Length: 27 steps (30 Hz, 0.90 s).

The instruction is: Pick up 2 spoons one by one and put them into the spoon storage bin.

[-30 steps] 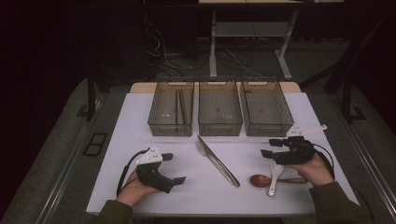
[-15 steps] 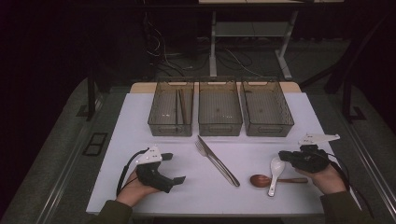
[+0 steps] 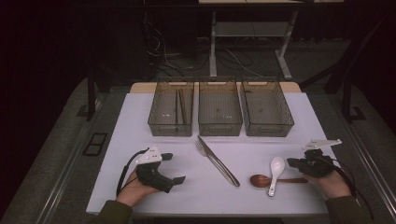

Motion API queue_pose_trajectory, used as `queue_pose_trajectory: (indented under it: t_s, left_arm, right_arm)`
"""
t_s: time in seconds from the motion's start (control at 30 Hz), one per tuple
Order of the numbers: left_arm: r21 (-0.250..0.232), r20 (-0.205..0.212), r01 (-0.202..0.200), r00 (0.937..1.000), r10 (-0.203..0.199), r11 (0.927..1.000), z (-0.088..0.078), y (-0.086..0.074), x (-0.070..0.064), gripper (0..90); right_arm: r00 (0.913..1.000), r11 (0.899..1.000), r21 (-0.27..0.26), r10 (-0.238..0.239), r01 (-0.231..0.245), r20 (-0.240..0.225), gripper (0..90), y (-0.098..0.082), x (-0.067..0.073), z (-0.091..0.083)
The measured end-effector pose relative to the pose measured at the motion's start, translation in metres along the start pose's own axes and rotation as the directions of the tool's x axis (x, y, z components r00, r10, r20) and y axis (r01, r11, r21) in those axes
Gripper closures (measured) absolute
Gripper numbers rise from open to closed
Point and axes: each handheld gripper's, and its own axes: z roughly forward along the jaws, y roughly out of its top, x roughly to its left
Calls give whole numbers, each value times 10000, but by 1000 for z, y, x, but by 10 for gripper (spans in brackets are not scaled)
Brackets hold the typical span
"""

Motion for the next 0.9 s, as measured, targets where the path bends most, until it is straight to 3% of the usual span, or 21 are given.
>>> queue_pose_trajectory:
  t_s: [0.27,0.9]
  left_arm:
    - [-17,4,16,10000,-16,10000,0,0,0,0]
    - [-59,-1,70,10000,-70,10000,0,0,0,0]
  right_arm:
    - [9999,9991,434,-13,8,135,891,1,4,10]
    - [9997,9980,584,-259,261,-34,891,20,8,30]
